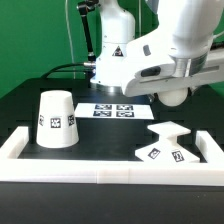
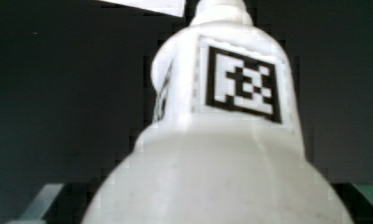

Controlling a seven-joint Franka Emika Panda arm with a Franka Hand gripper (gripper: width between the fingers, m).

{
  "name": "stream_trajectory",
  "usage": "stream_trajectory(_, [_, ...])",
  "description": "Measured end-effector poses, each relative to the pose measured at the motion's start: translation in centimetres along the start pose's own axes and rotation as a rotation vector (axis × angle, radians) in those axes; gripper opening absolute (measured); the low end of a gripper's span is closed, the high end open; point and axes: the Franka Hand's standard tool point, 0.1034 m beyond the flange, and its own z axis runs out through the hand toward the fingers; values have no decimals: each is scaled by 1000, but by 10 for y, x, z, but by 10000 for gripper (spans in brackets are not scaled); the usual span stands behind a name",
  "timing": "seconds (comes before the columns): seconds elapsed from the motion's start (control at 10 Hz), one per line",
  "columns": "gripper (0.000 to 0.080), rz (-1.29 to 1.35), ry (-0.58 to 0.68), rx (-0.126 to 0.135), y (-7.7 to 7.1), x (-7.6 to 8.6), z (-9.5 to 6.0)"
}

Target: Assemble lamp

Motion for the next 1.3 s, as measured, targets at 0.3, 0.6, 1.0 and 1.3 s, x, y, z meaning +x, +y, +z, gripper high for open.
stream_trajectory(0.3, [574,-55,291,-43,12,7,-18])
stream_trajectory(0.6, [574,-110,504,-91,24,-7,-47])
stream_trajectory(1.0, [574,-109,810,-157,37,-2,-65])
stream_trajectory(1.3, [574,-120,992,-224,47,0,-78])
